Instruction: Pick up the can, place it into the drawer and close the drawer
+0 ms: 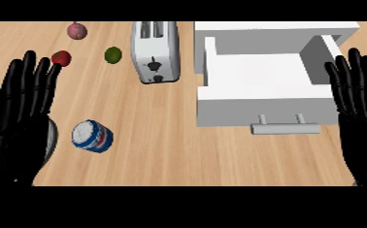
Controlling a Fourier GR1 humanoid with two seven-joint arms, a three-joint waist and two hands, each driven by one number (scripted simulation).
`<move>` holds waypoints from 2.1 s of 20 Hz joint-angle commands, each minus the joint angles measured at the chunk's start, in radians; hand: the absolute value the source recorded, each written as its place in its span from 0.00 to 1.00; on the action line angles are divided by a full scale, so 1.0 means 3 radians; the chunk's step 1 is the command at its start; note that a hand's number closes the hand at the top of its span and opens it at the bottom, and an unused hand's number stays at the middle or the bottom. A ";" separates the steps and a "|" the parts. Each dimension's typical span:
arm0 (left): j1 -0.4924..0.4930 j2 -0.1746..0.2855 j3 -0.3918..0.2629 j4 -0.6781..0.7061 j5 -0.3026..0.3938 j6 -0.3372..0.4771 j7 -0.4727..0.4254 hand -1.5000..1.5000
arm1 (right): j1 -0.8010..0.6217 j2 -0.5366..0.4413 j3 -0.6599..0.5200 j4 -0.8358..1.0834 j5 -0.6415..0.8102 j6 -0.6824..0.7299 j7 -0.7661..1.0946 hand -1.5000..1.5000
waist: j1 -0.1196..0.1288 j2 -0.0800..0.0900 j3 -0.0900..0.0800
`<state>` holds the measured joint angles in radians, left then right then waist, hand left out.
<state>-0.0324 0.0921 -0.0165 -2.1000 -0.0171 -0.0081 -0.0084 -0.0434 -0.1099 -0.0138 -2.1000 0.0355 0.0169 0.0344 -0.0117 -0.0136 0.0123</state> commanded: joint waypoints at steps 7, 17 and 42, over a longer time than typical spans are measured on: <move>0.0619 0.0256 -0.0064 0.0117 0.0442 -0.0509 0.0451 0.00 | 0.0304 0.0109 -0.0100 0.0190 -0.0019 -0.0140 0.0432 0.00 | 0.0044 0.0083 -0.0040; 0.0955 0.0462 0.0274 -0.0450 0.0812 -0.0754 0.0953 0.00 | 0.0515 0.0022 -0.0269 -0.0038 -0.0209 -0.0007 0.0672 0.00 | 0.0051 0.0041 -0.0041; 0.0403 0.0075 0.0438 0.0514 0.0388 -0.0705 0.0800 0.00 | 0.0959 0.0050 -0.0588 0.0006 -0.0382 0.0423 0.0231 0.00 | 0.0029 0.0044 -0.0041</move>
<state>0.1327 0.1337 0.1297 -2.0019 0.1394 -0.2359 0.2406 0.2451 -0.0781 -0.1576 -2.0854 -0.0553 0.1197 0.0812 -0.0021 -0.0005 0.0000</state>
